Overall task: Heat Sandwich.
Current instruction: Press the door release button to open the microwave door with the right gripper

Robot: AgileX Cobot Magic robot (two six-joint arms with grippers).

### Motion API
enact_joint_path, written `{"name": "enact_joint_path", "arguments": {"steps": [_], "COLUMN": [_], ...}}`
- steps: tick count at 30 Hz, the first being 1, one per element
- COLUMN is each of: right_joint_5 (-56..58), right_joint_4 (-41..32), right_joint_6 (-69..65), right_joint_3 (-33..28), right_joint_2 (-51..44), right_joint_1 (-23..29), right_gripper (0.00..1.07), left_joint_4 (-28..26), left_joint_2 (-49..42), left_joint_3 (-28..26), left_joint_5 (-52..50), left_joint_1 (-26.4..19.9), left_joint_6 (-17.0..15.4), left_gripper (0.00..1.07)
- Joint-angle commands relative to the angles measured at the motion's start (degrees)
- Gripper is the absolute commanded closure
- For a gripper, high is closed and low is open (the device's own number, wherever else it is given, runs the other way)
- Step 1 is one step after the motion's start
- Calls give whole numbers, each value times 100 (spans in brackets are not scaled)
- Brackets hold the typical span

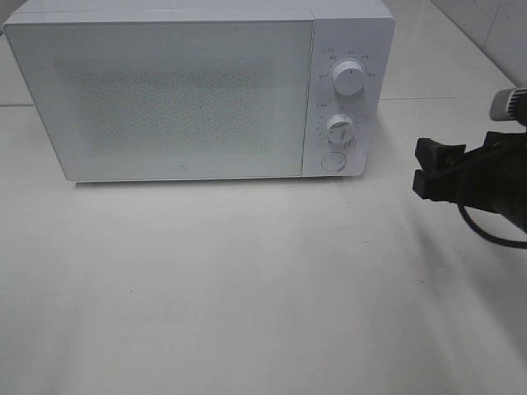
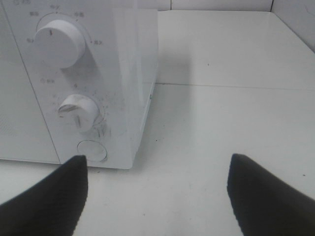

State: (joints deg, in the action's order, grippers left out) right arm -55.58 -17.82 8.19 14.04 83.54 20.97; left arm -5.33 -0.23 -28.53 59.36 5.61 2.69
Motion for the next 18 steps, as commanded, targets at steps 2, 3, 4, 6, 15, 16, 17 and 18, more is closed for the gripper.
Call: {"name": "enact_joint_path", "arguments": {"steps": [2,3,4,6,15,16,17,18], "right_joint_5": [-315,-384,-527,-596,-722,-716,-693,-693], "right_joint_4": [-413,-567,-882,-1037,-1765,-1828,-1931,-1977], "right_joint_6": [241,264,281,281,281,281,298,321], "right_joint_3": [11,11,11,11,246,304,418,476], "right_joint_2": [252,338,504,584,1134,1192,1289,1341], "right_joint_1": [367,481,693,808,1633,1713,1851,1908], "right_gripper": [31,31,31,31,31,31,31,31], "left_joint_4": [-29,-29,-29,-29,-29,-29,-29,-29], "left_joint_2": [-126,-126,-126,-126,-126,-126,-126,-126], "left_joint_3": [23,23,23,23,23,23,23,23], "left_joint_5": [-46,-46,-46,-46,-46,-46,-46,-46], "left_joint_1": [-23,-23,-23,-23,-23,-23,-23,-23], "left_joint_6": [-17,-17,-17,-17,-17,-17,-17,-17], "left_gripper": [3,3,3,3,3,3,3,3]}}
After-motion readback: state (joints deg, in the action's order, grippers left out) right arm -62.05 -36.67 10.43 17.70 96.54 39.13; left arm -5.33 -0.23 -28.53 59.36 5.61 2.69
